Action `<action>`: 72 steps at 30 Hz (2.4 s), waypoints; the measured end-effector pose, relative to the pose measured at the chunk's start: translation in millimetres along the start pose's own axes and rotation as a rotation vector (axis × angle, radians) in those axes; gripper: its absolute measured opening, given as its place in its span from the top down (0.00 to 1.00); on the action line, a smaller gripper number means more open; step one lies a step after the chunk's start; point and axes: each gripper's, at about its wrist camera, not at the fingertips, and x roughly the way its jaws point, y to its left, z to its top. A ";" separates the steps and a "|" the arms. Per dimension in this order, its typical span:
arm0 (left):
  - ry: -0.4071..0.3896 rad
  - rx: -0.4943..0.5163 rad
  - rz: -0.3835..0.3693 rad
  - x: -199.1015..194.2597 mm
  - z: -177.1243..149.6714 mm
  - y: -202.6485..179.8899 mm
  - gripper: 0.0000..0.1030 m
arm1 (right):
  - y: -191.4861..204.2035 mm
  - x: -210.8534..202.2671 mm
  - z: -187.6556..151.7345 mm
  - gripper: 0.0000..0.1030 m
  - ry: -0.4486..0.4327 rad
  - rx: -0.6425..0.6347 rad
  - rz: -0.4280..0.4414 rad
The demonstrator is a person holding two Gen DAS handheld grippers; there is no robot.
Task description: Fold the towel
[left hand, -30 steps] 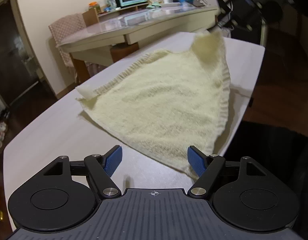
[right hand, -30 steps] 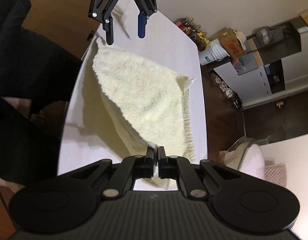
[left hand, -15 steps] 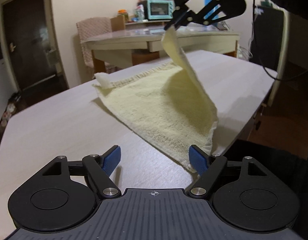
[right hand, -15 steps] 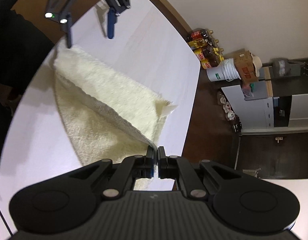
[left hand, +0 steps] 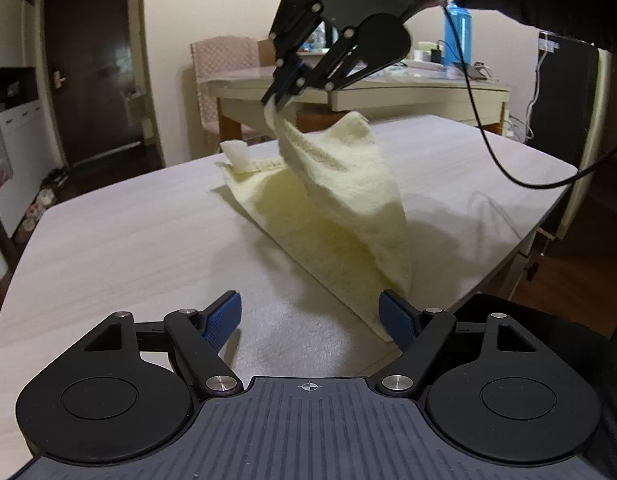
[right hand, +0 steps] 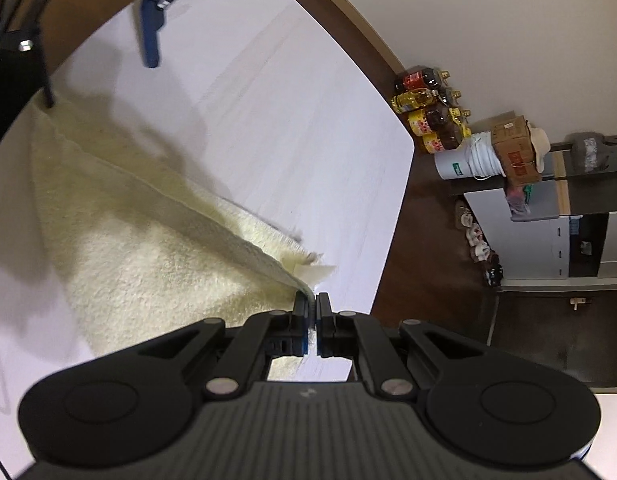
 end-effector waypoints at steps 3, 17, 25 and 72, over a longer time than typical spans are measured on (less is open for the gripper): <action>-0.003 -0.015 0.004 -1.8 -1.7 0.5 0.21 | -6.2 15.6 0.6 0.96 0.000 0.020 0.026; -0.003 -0.097 0.066 -9.7 -8.4 2.4 0.21 | -28.3 76.4 -1.6 0.95 0.039 0.117 0.133; -0.009 -0.117 0.083 -11.7 -11.5 -0.2 0.19 | -38.7 80.4 -7.6 0.65 0.031 0.169 0.094; -0.016 0.014 0.121 14.9 11.7 -17.8 0.19 | 1.7 -36.5 -186.4 0.21 -0.005 1.028 -0.211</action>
